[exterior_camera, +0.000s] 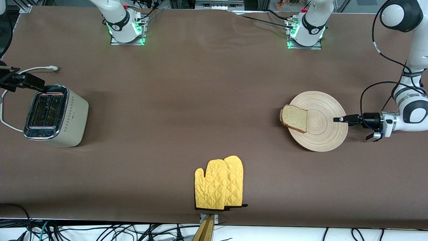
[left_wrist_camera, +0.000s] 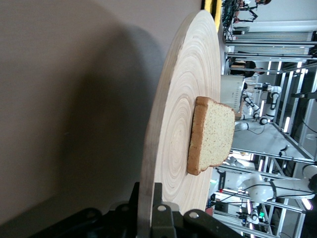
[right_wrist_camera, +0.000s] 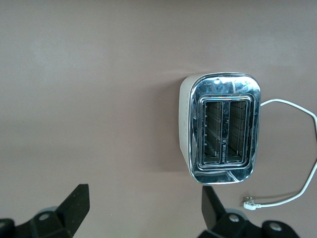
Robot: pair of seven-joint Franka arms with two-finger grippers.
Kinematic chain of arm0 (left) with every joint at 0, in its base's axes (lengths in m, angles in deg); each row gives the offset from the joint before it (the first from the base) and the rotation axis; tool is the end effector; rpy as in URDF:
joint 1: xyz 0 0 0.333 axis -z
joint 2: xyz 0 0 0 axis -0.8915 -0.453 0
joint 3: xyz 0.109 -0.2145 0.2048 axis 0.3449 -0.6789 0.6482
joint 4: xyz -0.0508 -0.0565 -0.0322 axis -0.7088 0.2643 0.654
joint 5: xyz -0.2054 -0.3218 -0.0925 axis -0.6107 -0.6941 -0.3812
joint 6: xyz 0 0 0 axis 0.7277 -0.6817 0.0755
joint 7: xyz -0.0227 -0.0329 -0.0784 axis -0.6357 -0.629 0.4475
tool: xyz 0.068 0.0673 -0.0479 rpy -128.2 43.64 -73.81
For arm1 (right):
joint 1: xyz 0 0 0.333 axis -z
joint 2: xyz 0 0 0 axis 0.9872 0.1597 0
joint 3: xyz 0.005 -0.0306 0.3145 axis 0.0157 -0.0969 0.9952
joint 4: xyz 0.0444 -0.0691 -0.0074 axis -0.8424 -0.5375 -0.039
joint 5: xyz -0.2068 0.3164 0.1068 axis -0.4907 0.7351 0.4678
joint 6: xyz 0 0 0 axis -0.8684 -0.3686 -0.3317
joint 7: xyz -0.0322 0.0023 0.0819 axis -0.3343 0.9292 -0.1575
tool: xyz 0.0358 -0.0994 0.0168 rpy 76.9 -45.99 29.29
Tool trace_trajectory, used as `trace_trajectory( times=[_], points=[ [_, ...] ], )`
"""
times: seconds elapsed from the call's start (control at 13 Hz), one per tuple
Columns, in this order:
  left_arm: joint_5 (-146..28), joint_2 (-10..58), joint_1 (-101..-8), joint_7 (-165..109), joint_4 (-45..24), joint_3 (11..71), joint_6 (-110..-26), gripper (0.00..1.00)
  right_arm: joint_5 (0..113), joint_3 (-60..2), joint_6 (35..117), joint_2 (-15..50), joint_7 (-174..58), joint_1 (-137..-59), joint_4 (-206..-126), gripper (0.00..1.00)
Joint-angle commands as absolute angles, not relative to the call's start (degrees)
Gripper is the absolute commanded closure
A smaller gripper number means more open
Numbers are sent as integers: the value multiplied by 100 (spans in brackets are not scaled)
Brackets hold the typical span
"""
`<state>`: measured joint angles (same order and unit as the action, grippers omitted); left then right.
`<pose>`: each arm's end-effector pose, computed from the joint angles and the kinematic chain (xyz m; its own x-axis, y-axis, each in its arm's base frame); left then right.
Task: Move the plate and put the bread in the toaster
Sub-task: 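Drag the wooden plate with the left gripper toward the table middle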
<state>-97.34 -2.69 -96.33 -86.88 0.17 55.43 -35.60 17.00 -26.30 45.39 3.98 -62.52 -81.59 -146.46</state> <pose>0.5584 0.2225 0.1090 0.9911 -0.0823 -0.1042 0.0729 -0.3184 0.9451 0.5960 -0.0237 0.6085 0.9969 -0.0336 -0.0713 -0.0300 -0.9982 0.0517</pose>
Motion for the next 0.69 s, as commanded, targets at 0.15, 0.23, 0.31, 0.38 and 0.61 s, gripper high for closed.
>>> trace_trajectory(
  times=[0.15, 0.23, 0.31, 0.38, 0.61],
  points=[
    [-10305, 256, -9068, -8001, -130, 5418, -3487, 100, 1784, -2591, 4574, 360, -6227, -8099, -14688, 0],
    [-10315, 510, -8892, -7826, -182, 5418, -3697, 100, 1784, -2600, 4566, 360, -6227, -8099, -14688, 0],
    [-10332, 799, -8699, -7607, -374, 5418, -3995, 100, 1784, -2591, 4566, 360, -6227, -8099, -14680, 0],
    [-10350, 1202, -8436, -7474, -715, 5418, -4381, 100, 1784, -2591, 4574, 360, -6227, -8099, -14688, 0],
    [-11173, 2127, -7645, -6999, -1753, 5418, -5314, 100, 1784, -2600, 4574, 360, -6227, -8090, -14680, 0]
  ],
)
